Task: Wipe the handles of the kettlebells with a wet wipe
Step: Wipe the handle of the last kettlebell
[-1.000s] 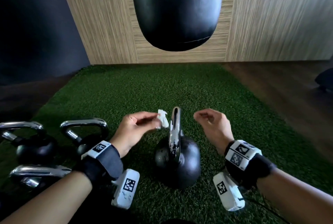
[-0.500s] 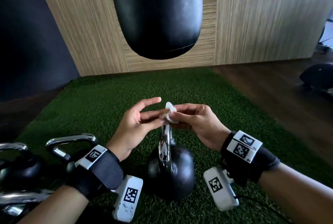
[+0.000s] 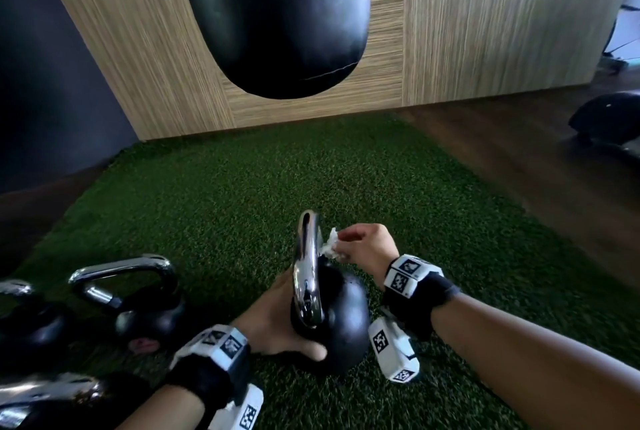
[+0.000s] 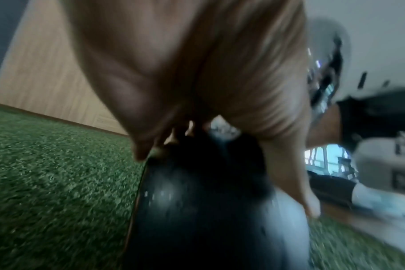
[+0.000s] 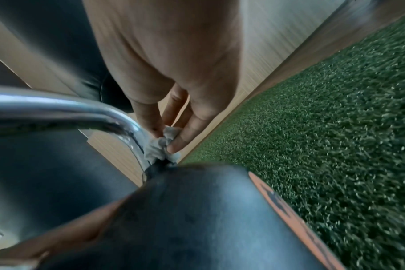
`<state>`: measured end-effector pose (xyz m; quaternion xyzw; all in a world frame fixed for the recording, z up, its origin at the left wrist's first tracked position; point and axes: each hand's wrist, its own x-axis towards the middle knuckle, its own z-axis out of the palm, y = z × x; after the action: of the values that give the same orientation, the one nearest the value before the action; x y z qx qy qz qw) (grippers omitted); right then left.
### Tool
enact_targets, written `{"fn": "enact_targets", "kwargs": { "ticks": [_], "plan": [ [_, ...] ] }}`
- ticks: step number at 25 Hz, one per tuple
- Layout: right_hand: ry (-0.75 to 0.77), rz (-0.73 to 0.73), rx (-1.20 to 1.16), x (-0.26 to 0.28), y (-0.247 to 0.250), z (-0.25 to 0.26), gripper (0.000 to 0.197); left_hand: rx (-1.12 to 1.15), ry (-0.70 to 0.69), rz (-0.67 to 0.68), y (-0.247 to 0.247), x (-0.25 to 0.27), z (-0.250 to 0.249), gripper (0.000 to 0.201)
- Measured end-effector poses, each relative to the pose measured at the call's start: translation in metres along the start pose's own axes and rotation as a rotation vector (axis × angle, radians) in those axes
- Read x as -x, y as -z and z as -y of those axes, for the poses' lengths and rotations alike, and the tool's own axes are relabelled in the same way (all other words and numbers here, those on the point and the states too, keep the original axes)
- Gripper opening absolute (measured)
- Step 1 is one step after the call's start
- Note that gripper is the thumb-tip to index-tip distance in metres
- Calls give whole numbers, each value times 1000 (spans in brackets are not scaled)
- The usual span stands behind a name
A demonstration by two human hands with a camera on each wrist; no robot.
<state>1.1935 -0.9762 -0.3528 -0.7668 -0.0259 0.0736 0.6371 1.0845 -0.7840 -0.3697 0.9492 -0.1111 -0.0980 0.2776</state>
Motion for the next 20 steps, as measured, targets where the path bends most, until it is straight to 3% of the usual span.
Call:
{"fn": "enact_targets", "kwargs": {
  "ticks": [4,9,11,14,16,20],
  "plan": [
    [48,18,77,-2,-12,-11,19,143,-4,-224,-30,-8,-6,117],
    [60,53,205,-4,-11,-15,16,148,17,-315,-38,-5,-9,106],
    [31,45,111,-8,-16,-2,8,167,22,-294,-36,-6,-7,95],
    [93,-35,-18,-18,-19,16,21,114,29,-128,-31,-11,2,80],
    [150,-48,-29,-21,-18,17,28,114,54,-107,-26,-11,8,91],
    [73,23,-70,-16,-14,8,25,128,67,-129,-24,-10,9,110]
  ]
}}
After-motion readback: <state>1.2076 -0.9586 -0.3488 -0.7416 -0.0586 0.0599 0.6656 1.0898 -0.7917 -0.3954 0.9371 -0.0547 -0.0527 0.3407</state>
